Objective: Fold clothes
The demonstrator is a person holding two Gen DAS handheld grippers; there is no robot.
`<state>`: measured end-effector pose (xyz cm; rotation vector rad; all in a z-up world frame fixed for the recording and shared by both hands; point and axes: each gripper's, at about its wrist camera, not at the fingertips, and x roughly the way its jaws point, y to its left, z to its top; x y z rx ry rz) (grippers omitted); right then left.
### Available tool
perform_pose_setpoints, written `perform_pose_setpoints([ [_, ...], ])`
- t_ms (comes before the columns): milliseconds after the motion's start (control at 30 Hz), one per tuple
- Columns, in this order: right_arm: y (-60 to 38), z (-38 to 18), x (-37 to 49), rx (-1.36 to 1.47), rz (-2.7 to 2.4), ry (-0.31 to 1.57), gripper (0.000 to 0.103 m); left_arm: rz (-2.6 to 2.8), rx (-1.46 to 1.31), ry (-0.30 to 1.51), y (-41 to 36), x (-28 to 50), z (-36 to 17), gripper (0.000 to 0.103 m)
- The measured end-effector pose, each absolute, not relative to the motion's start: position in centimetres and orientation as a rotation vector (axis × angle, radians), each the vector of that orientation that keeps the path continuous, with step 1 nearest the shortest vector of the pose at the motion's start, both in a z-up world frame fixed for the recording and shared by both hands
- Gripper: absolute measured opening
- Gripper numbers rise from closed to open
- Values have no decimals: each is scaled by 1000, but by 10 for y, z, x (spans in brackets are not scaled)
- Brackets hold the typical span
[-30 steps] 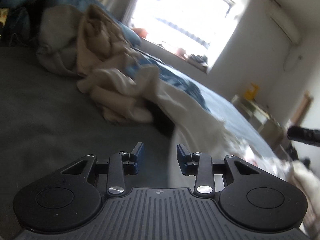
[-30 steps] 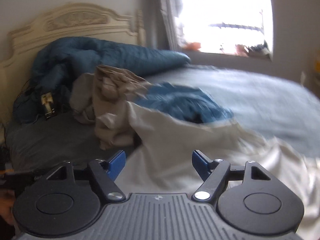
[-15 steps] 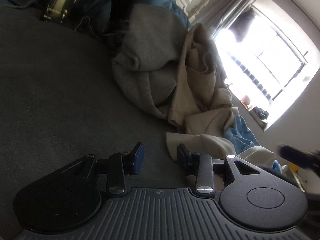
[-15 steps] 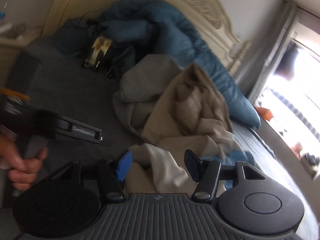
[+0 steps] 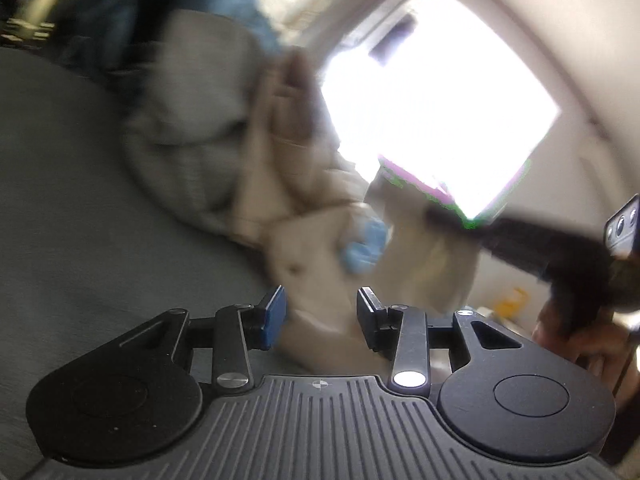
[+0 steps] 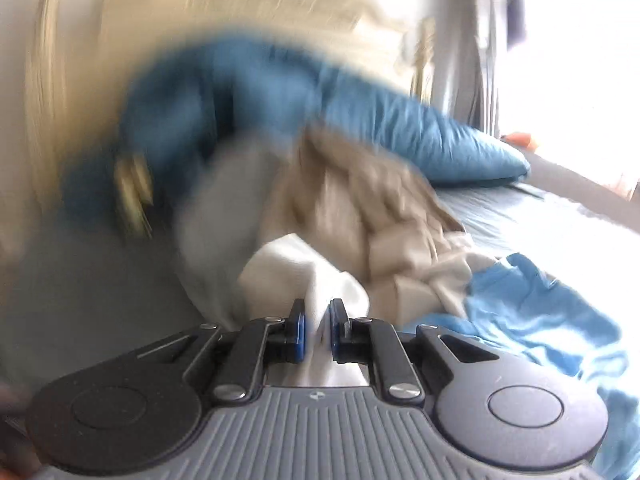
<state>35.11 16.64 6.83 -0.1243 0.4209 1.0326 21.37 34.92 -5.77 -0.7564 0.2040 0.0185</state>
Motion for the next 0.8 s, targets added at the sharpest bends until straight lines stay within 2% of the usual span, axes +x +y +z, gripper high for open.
perform_pose_setpoints([
  [133,81,104,338,157,1080,394,14,-156,-724,234,323,210,-50,43],
  [333,-67,111,280,434,945,292,14,-386,-664,295,270,199,-44,44],
  [500,-165,65,234,575,804,328,15,-546,-597,390,221,199,-44,44],
  [633,-203,18,212,609,625,440,17,-590,-517,494,185,202,-57,44],
  [733,-225,-12,199,603,483,525,21,-584,-458,552,169,206,-66,44],
  [800,-239,-32,190,598,388,580,27,-567,-420,590,162,209,-72,44],
])
